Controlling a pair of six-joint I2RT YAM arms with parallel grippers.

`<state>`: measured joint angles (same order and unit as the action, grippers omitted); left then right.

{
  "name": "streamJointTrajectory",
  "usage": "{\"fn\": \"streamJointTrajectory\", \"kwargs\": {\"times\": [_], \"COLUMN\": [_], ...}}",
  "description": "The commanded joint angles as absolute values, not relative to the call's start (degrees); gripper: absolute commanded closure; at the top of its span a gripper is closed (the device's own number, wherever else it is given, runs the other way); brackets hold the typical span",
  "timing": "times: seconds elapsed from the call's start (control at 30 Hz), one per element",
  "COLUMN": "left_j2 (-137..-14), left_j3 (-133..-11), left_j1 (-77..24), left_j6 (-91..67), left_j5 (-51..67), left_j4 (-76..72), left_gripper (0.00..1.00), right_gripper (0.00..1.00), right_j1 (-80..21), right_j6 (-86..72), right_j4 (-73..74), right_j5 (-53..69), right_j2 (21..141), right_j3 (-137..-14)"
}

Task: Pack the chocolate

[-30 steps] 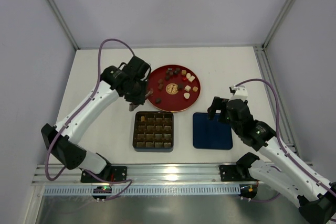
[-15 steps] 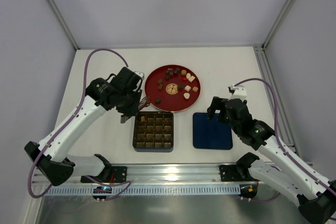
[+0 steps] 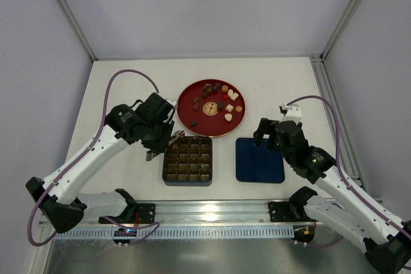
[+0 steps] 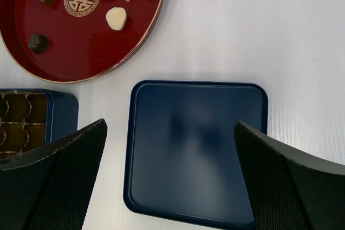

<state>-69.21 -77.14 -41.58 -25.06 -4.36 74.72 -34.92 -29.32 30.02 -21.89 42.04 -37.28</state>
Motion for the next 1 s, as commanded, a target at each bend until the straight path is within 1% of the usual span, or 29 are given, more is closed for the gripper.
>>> {"fn": "streamJointTrajectory", "kwargs": {"times": [0.0,0.3,0.63,0.9,0.97], "left_j2": [-68.5,-69.2,-70.1,-70.6,-70.7], "left_j3": [-76.5,-74.4,-72.6,-73.0,-73.2], "left_j1": [-42.8,-44.0,-44.0,-44.1,-44.0], "left_j6": [-26.0,-27.1,-27.9,-27.8,-27.9], "left_j5": [-3.3,-3.9,-5.3,-5.8,-5.8], "left_j4": [73.6,72.1,69.8,69.9,69.9], "left_gripper": [0.7,0.7,0.67,0.66,0.64], "right_gripper": [0.0,0.0,0.0,0.0,0.0], "right_j1": [-35.1,-35.1,-35.2,-35.2,-35.2], "right_j6": [-30.1,-30.1,-30.1,-30.0,-30.1], "right_j4": [28.2,28.5,28.8,28.5,28.6], "right_j5": [-23.3,-23.4,-23.4,-23.1,-23.1], "right_j2": [42.0,41.5,41.0,41.3,41.2], "right_j3": [-37.4,-37.1,-36.8,-36.7,-36.7]}}
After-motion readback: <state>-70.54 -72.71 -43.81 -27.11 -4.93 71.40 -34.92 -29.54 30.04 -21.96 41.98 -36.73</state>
